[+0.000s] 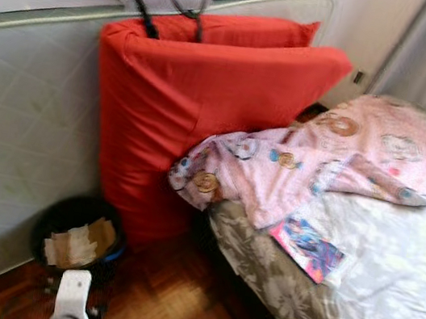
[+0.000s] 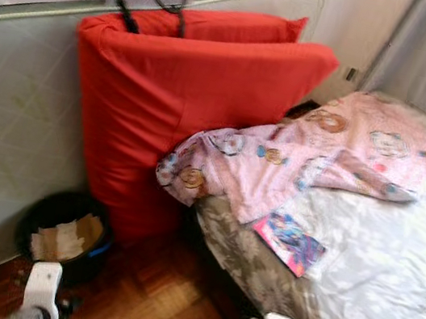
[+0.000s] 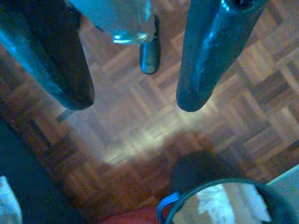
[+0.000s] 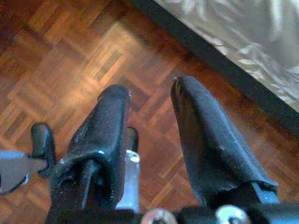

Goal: Clean up the room

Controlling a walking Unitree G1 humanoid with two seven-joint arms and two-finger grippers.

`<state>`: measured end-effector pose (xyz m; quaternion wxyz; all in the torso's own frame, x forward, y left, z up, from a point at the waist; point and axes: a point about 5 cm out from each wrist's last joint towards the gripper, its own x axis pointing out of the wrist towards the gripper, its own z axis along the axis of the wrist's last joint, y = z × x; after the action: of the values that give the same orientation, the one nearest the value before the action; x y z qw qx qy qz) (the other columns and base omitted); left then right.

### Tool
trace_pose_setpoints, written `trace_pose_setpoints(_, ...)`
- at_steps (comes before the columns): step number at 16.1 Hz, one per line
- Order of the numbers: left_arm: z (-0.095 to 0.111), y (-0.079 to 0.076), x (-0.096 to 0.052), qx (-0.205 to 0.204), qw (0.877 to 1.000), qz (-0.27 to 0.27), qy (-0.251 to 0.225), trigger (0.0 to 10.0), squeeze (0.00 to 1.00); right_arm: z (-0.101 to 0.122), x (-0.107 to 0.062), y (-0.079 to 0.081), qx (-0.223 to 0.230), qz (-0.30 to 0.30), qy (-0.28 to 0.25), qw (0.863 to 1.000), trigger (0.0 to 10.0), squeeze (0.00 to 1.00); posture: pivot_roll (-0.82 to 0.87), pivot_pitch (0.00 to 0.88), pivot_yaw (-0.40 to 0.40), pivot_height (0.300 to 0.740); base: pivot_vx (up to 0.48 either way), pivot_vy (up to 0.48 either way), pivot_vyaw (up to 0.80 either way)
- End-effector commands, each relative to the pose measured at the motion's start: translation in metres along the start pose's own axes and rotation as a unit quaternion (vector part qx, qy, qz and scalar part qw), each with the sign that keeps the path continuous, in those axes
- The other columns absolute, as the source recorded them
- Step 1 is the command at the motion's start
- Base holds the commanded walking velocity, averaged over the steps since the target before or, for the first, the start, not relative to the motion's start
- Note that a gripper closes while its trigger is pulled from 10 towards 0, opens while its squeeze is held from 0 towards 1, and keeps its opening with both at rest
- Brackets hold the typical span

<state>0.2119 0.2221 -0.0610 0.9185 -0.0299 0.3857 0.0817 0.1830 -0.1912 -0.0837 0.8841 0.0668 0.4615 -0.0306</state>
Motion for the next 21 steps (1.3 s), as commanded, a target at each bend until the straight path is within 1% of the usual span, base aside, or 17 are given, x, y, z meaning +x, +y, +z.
trace_pose_setpoints(1,-0.008,-0.001,-0.002,-0.012,1.000,0.003,0.013,10.0,0.00,-0.001,0.000,0.003,0.008,0.004,0.002,1.000,10.0,0.00,0.08,0.000,-0.088,0.740,0.000,0.000,0.00)
trace_pose_setpoints(4,-0.007,-0.002,-0.001,-0.012,1.000,0.001,0.014,10.0,0.00,0.000,0.000,0.002,0.012,0.001,0.004,1.000,10.0,0.00,0.06,0.000,-0.080,0.740,0.000,0.000,0.00)
trace_pose_setpoints(5,-0.007,-0.002,-0.001,-0.011,1.000,-0.001,0.014,10.0,0.00,0.000,0.001,0.002,0.020,-0.002,0.003,1.000,10.0,0.00,0.06,0.000,-0.081,0.740,0.000,0.000,0.00)
trace_pose_setpoints(8,-0.005,-0.002,-0.001,-0.014,1.000,-0.001,0.009,10.0,0.00,0.001,0.001,0.003,0.025,0.004,0.000,1.000,10.0,0.00,0.09,0.000,-0.089,0.740,0.000,0.000,0.00)
trace_pose_setpoints(9,-0.003,-0.001,0.000,-0.012,1.000,-0.001,0.003,10.0,0.00,0.001,0.001,0.004,0.027,0.005,0.000,1.000,10.0,0.00,0.08,0.000,-0.083,0.740,0.000,0.000,0.00)
trace_pose_setpoints(12,-0.003,0.000,0.000,-0.009,1.000,0.001,0.008,10.0,0.00,0.001,0.001,0.005,0.028,0.007,0.001,1.000,10.0,0.00,0.08,0.000,-0.073,0.740,0.000,0.000,0.00)
trace_pose_setpoints(13,-0.003,0.002,0.000,-0.003,1.000,-0.001,0.013,10.0,0.00,0.001,0.001,0.008,0.032,0.011,-0.002,0.999,10.0,0.00,0.08,0.000,-0.049,0.740,0.000,0.000,0.00)
trace_pose_setpoints(15,-0.002,0.005,-0.001,0.006,1.000,-0.002,0.015,10.0,0.00,0.001,0.002,0.011,0.038,0.011,-0.003,0.999,10.0,0.00,0.08,0.000,-0.035,0.740,0.000,0.000,0.00)
trace_pose_setpoints(21,-0.002,0.008,-0.001,0.002,1.000,-0.002,0.008,10.0,0.00,-0.001,0.002,0.014,0.042,0.016,-0.002,0.999,10.0,0.00,0.08,0.000,-0.029,0.740,0.000,0.000,0.00)
